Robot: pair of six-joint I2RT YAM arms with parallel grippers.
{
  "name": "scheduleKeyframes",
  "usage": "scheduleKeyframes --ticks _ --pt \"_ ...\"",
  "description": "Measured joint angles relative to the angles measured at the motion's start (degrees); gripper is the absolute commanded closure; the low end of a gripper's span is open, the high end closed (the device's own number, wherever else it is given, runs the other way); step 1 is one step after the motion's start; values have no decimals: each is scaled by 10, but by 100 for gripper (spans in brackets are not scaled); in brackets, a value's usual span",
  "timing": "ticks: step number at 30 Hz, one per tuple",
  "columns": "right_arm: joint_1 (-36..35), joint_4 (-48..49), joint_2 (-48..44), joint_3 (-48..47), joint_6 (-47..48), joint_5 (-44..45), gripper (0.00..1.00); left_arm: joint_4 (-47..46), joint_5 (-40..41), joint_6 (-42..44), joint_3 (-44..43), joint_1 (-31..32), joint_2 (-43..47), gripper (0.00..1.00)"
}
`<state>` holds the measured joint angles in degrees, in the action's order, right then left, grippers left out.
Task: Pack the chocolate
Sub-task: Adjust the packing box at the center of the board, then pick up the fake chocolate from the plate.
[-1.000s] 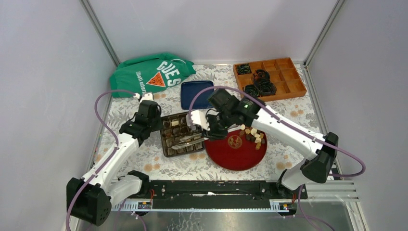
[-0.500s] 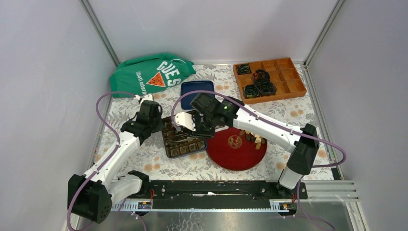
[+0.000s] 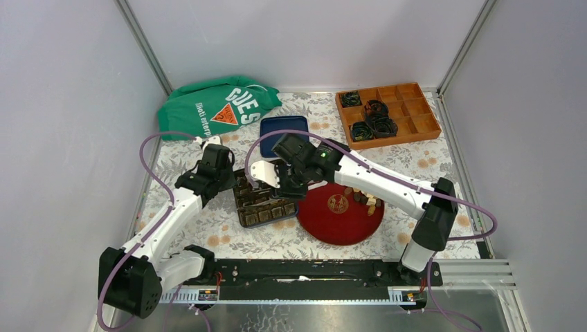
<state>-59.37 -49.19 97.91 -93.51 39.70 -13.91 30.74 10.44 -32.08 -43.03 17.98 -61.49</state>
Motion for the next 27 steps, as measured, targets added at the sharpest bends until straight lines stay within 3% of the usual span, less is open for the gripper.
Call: scheduleKeyframes --ticks 10,15,19,27 --pt "0 -20 0 -19 -1 -13 64 0 9 4 0 0 1 100" --pt "26 -53 -52 12 25 -88 67 -1 32 23 1 0 18 100" --pt "123 -73 -136 58 41 -168 67 -5 57 43 2 0 54 100" --pt "385 -35 -323 213 22 -326 67 -68 80 116 19 0 179 100"
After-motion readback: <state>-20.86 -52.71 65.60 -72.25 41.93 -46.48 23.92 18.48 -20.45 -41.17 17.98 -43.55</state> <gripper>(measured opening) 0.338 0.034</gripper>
